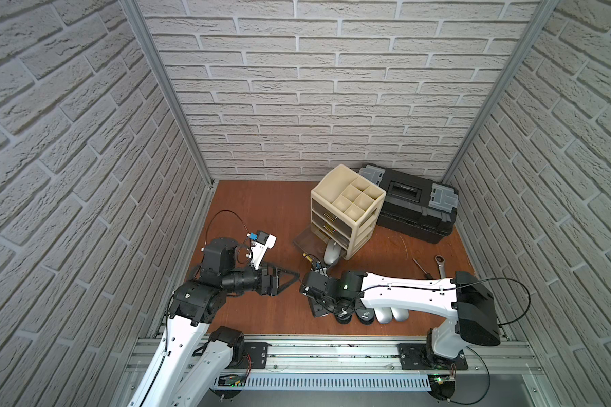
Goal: Take the mice out of the drawer
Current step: Place the mouse at the center of the board, then move the mouse to the center of the board.
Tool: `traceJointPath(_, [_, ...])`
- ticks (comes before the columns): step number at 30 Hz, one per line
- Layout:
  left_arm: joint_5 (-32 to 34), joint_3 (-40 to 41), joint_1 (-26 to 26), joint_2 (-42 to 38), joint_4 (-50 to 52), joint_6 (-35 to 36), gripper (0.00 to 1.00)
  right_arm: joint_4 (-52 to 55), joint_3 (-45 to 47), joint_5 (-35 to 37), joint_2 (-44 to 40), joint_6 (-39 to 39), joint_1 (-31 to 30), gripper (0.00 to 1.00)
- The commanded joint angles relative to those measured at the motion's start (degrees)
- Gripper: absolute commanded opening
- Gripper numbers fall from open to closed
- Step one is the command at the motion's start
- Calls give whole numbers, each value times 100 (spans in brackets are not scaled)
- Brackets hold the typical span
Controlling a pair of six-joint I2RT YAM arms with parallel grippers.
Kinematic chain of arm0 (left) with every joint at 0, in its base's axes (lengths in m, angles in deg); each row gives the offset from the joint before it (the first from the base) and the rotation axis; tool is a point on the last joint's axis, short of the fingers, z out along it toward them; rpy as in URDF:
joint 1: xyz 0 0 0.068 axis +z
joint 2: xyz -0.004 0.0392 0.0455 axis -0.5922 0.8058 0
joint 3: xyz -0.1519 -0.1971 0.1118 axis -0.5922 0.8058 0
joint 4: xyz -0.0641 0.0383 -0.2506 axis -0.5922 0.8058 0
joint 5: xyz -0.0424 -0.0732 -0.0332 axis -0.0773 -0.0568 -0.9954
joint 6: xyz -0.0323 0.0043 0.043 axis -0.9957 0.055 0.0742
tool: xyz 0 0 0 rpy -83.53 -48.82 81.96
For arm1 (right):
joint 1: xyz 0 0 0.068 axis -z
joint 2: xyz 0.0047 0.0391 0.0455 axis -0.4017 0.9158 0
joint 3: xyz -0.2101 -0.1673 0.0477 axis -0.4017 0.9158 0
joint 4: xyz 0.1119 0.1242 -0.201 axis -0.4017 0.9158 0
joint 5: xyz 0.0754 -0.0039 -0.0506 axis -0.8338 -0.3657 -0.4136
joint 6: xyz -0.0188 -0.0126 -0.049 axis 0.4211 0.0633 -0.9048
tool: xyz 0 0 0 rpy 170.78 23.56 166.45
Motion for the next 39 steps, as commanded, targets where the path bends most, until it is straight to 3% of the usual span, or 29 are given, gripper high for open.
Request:
traceJointPath(1, [-445,-47,-138,-251,656,445,98,-218,39,-114,159,168,-20,39])
traceJointPath(8, [-143,41,-551,-798,1128,555,98,-151,-25,-207,432,238,50,39])
traceJointPath(15, [155,-58,-565,-1077,1533,662,98,-195,53,-241,650,247,182,39])
traceJointPath(22, [533,-58,-564,-961,1334,707,98,-291,120,-335,862,271,307,40])
traceJointPath(39, [227,40,-566,-427,779,687,98,-49,813,-20,537,1036,518,43])
